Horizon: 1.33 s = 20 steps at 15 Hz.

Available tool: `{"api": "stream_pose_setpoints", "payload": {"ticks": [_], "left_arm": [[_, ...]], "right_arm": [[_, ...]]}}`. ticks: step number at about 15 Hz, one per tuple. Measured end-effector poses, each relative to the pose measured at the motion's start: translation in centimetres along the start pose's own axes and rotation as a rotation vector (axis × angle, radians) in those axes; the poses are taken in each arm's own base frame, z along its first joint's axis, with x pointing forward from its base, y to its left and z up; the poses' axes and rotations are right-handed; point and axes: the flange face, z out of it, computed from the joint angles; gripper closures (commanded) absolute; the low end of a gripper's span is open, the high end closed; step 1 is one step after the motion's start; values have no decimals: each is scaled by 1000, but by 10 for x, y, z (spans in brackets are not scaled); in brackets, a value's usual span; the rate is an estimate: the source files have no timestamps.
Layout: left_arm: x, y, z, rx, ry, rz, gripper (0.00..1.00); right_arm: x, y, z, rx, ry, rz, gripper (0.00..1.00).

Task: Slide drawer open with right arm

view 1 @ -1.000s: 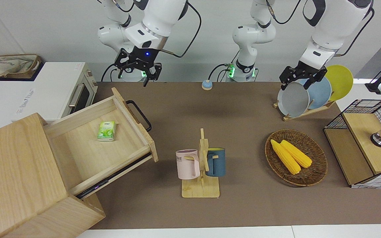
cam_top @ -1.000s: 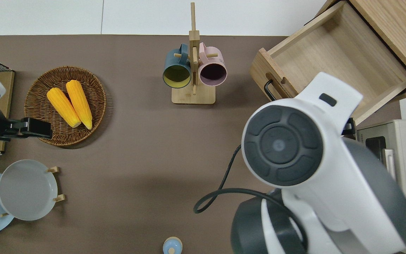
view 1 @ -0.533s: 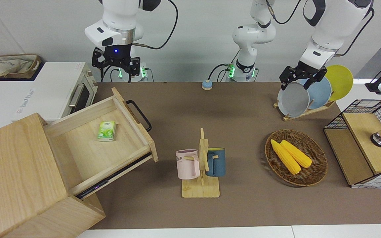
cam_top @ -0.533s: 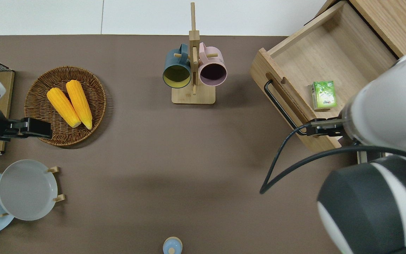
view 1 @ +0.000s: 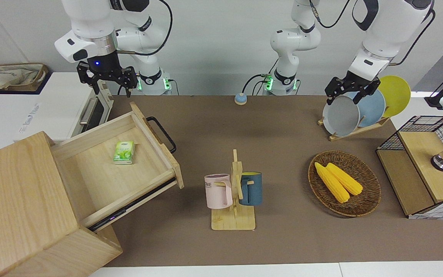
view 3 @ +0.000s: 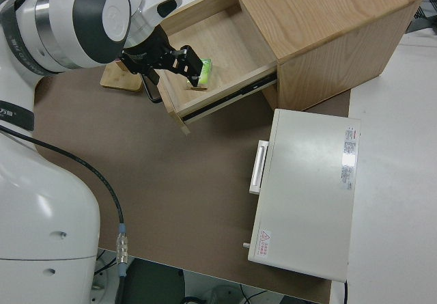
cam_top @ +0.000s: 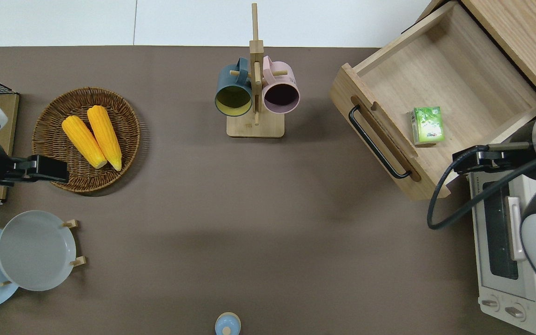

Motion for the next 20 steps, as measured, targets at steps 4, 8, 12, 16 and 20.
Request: {"api": "stream_pose_setpoints", "payload": {"ticks": [4, 8, 12, 16, 20], "left_arm": [[0, 0, 0, 0, 0, 0, 2], [0, 0, 0, 0, 0, 0, 5], [0, 0, 0, 0, 0, 0, 2], [0, 0, 0, 0, 0, 0, 2], [0, 0, 0, 0, 0, 0, 2]], "right_arm": [[4, 13, 12, 52, -15, 25, 13], [8, 24, 30, 74, -11, -5, 13], [12, 36, 40, 119, 4, -63, 13], [13, 55, 44, 133, 6, -95, 13], [13, 53, 51, 133, -6, -96, 13]]}}
